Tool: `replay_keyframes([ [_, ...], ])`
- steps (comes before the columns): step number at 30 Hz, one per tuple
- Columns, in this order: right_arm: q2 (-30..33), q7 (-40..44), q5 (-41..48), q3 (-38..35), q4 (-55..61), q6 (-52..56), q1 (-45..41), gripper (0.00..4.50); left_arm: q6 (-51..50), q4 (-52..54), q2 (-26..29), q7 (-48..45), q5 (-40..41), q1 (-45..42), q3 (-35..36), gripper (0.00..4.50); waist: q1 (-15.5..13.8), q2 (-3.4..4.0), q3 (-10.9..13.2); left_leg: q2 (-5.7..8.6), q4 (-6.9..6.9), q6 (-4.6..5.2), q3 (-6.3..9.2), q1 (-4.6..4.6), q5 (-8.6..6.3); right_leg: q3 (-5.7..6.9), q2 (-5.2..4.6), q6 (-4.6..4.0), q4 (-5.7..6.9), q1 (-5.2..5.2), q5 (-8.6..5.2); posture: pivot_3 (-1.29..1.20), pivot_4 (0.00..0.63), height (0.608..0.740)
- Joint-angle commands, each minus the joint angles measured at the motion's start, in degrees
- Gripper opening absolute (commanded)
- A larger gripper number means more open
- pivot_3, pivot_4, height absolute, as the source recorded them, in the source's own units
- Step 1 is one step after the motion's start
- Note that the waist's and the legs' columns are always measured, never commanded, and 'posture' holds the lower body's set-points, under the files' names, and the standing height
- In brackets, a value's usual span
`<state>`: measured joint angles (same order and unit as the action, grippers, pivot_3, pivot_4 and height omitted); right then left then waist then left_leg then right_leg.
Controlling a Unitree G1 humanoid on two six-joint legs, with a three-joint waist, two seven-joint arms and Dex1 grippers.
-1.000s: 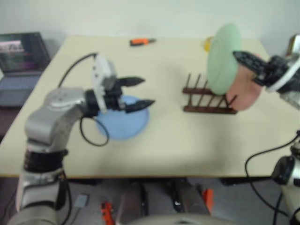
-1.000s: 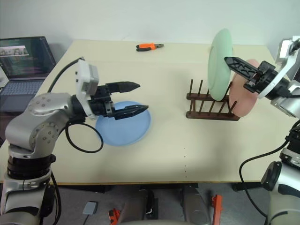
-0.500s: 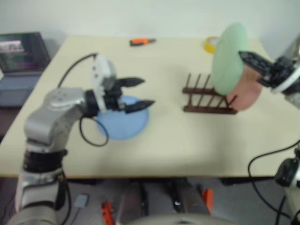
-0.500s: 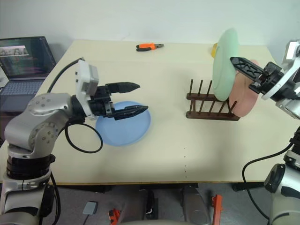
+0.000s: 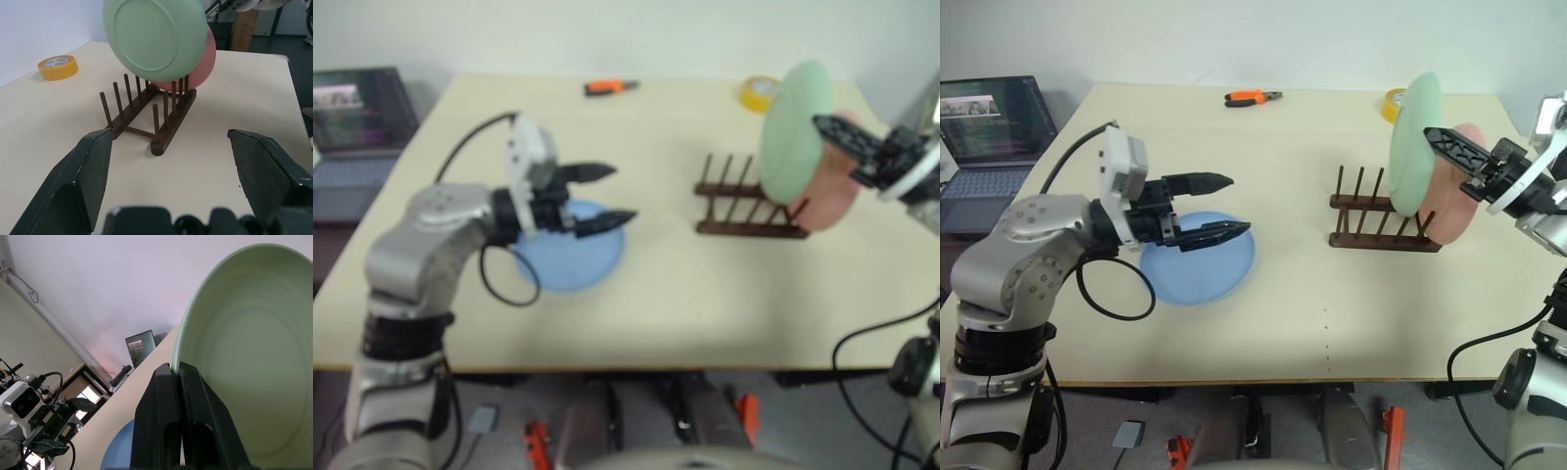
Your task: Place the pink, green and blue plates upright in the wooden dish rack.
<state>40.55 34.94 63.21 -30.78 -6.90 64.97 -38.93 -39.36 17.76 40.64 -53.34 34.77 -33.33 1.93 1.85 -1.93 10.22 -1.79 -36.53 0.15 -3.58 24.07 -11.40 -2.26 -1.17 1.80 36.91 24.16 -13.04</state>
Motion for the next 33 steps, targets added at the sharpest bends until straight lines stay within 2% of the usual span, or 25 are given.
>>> replay_keyframes([
  [1, 1.07, 1.12, 0.72, -1.12, 0.54, -1.18, -0.25, 0.02, 0.96, 1.17, 0.37, -0.26, -0.03, -0.85, 0.37, 4.12, 0.0, 0.0, 0.0, 0.0, 0.0, 0.0, 0.0, 0.0, 0.0, 0.0, 0.0, 0.0, 0.0, 0.0, 0.0, 0.0, 0.15, 0.74],
  [20, 2.26, 5.08, -3.37, 2.27, 0.37, -2.24, 0.61, 0.02, 0.56, 1.55, 0.58, -0.04, -0.01, -0.63, 0.46, 4.12, -0.03, 0.0, 0.0, 0.0, 0.02, 0.0, 0.01, 0.0, 0.0, 0.01, 0.0, -0.03, -0.03, 0.0, -0.02, 0.0, 0.15, 0.74],
  [23, 2.73, 6.13, -3.47, 1.76, 0.56, -2.55, 1.87, 0.66, 0.49, 1.59, 0.51, 0.03, -0.02, -0.68, 0.34, 4.12, -0.05, 0.0, 0.0, 0.0, 0.03, 0.0, 0.01, 0.01, 0.0, 0.01, 0.0, -0.02, -0.04, 0.0, -0.01, 0.0, 0.15, 0.74],
  [30, 3.53, 7.57, -5.32, 2.57, 0.08, -4.94, 2.7, 3.03, 0.57, 1.44, 0.54, -0.06, -0.09, -0.82, 0.26, 4.12, 0.01, 0.0, 0.0, 0.0, 0.03, 0.0, 0.01, -0.01, 0.0, 0.01, 0.01, -0.02, -0.02, 0.0, -0.02, 0.0, 0.15, 0.74],
  [33, 3.49, 7.88, -6.33, 3.12, -0.53, -5.43, 1.83, 3.03, 0.62, 1.37, 0.37, -0.01, -0.21, -1.0, 0.02, 4.12, 0.01, 0.0, 0.0, 0.0, 0.03, 0.0, 0.0, -0.01, 0.0, 0.0, 0.01, -0.03, -0.03, 0.0, -0.02, 0.0, 0.15, 0.74],
])
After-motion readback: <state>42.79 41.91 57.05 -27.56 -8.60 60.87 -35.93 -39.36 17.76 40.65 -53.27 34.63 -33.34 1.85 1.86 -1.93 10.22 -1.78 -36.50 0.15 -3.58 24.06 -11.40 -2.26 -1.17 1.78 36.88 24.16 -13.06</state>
